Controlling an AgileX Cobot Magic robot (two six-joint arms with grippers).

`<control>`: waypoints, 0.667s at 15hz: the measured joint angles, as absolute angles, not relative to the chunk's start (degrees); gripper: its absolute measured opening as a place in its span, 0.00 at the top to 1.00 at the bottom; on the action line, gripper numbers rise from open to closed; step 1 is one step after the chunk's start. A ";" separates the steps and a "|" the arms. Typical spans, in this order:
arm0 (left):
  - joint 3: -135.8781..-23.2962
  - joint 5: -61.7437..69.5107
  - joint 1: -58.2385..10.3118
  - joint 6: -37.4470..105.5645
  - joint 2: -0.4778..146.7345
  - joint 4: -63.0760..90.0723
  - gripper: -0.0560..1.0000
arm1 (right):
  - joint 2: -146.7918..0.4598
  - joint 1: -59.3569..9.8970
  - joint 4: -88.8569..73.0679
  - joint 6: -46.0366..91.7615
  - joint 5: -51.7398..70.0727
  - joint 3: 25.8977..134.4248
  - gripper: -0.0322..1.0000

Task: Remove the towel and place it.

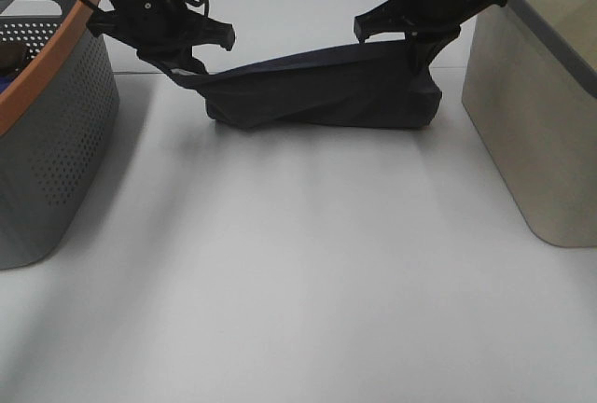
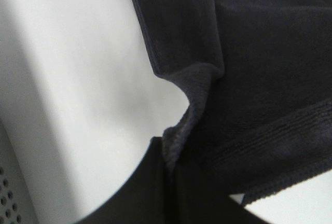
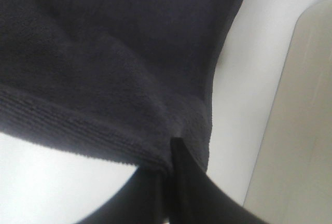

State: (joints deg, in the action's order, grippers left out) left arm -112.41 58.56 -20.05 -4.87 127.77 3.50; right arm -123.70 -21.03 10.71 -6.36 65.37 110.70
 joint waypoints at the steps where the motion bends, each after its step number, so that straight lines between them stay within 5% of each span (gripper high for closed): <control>1: -112.41 60.16 -20.51 -4.64 127.77 3.55 0.95 | -123.70 -21.03 10.08 -6.36 66.41 110.07 0.97; 10: -109.84 68.81 -24.01 -5.04 127.94 1.49 0.95 | -123.70 -20.86 5.21 -5.73 69.44 101.30 0.97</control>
